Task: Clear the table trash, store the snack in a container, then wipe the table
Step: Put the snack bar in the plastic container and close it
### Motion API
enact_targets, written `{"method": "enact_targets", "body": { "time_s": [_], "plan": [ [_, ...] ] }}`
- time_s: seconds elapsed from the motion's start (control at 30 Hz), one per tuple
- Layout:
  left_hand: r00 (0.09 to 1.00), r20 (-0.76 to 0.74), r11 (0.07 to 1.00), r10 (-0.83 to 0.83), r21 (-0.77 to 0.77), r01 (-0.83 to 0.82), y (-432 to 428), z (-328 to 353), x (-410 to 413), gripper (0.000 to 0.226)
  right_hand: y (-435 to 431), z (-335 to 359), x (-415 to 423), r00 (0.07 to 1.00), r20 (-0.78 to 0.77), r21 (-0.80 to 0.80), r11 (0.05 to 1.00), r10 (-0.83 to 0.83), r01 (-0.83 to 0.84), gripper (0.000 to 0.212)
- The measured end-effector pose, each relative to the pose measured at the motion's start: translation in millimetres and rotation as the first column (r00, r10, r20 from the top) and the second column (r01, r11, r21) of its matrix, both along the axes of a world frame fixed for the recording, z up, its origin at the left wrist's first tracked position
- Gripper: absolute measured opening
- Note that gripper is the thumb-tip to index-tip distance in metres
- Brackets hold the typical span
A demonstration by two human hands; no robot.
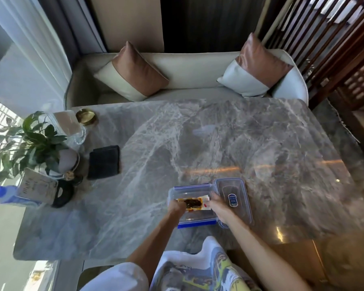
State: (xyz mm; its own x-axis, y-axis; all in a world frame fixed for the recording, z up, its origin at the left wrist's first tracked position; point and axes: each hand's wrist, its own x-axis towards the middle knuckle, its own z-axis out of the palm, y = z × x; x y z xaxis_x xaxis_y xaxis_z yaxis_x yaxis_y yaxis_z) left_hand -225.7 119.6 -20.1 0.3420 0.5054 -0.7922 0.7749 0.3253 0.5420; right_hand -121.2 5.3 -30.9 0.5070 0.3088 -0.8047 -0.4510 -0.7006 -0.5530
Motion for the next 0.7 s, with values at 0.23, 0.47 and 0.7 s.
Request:
{"method": "enact_targets", "body": {
  "time_s": [0.23,0.47,0.7],
  "plan": [
    [0.96,-0.087,0.95,-0.267,0.146,0.277,-10.1,-5.7,9.7,0.033,0.2,6.1,-9.1,0.989,0.068,0.025,0.991,0.128,-0.13,0.038],
    [0.661,-0.237,0.51,-0.712,0.472,0.719,-5.2,15.4,59.7,0.023,-50.4,35.9,6.9,0.78,0.62,-0.111,0.994,0.081,-0.014,0.018],
    [0.381,-0.336,0.157,-0.861,0.536,0.829,-40.1,19.6,160.2,0.026,-123.7,12.1,-0.5,0.784,0.572,-0.267,0.85,-0.24,0.455,0.019]
  ]
}}
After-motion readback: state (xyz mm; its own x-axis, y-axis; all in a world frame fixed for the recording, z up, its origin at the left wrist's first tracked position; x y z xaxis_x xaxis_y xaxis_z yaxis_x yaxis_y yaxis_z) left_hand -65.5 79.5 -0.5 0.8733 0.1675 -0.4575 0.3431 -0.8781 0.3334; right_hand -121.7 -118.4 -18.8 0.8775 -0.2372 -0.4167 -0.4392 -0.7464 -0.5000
